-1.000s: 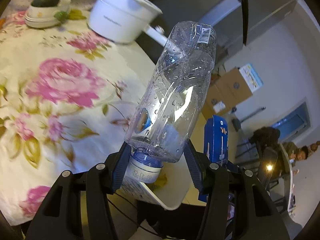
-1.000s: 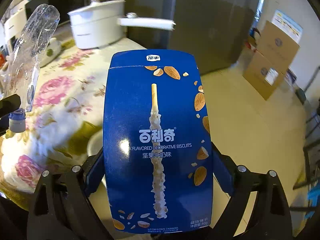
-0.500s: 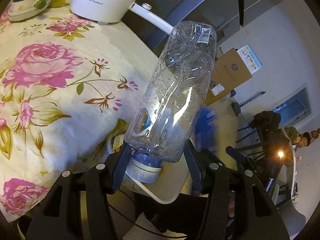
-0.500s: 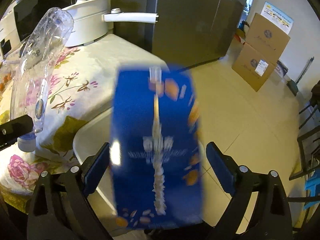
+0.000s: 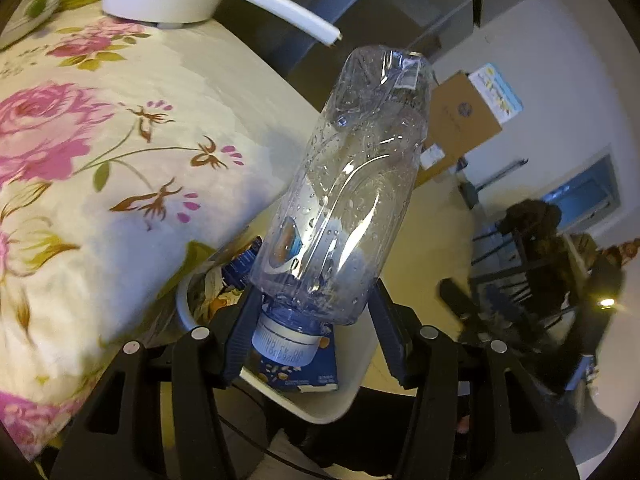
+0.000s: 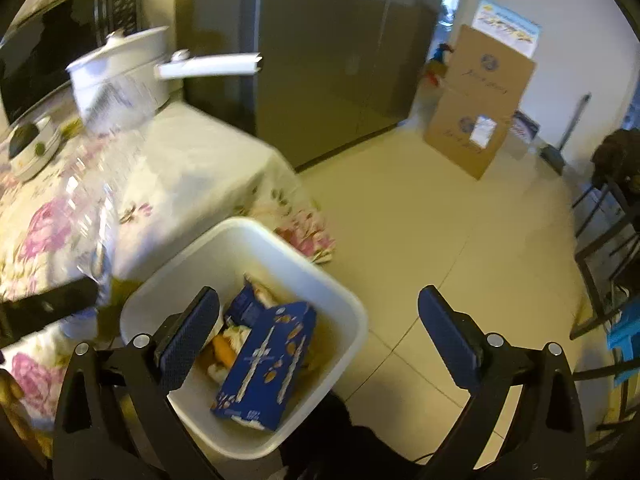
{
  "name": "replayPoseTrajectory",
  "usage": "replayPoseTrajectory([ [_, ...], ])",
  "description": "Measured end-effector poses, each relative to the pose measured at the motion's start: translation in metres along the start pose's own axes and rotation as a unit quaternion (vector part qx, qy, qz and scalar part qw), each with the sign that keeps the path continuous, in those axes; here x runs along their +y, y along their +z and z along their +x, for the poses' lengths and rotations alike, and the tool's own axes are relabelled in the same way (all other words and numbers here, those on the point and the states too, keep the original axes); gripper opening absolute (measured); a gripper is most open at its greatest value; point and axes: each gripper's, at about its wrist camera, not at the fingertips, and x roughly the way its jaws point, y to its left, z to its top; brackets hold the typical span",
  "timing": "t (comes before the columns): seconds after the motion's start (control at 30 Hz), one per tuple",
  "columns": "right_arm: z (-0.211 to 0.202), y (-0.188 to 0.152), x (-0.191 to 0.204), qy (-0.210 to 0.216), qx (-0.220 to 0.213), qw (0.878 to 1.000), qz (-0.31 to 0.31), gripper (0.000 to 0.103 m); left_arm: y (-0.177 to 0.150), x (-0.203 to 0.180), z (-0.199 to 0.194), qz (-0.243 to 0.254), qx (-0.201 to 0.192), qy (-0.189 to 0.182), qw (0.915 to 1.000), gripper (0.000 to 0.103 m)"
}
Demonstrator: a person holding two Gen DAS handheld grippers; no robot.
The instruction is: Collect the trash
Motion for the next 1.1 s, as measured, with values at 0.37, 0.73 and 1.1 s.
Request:
replayPoseTrajectory([
  [0.37, -0.027, 0.003, 0.002, -0.035, -0.079, 0.996, 0.016, 0.096, -0.001, -0.023, -0.033, 0.064, -0.08, 0.075, 0.992, 0.085],
  [0.73, -0.056, -0.006, 0.014, 0.007, -0.138, 0.99, 0.03, 0.096, -0.015, -0.029, -0.098, 0.08, -0.226, 0.23, 0.9431, 0.096],
  [1.1, -0.063, -0.01, 0.043, 0.032, -0.142, 0.989, 0.009, 0.096, -0.029, -0.014, -0.113, 0.064, -0.215, 0.232, 0.9465, 0.096],
])
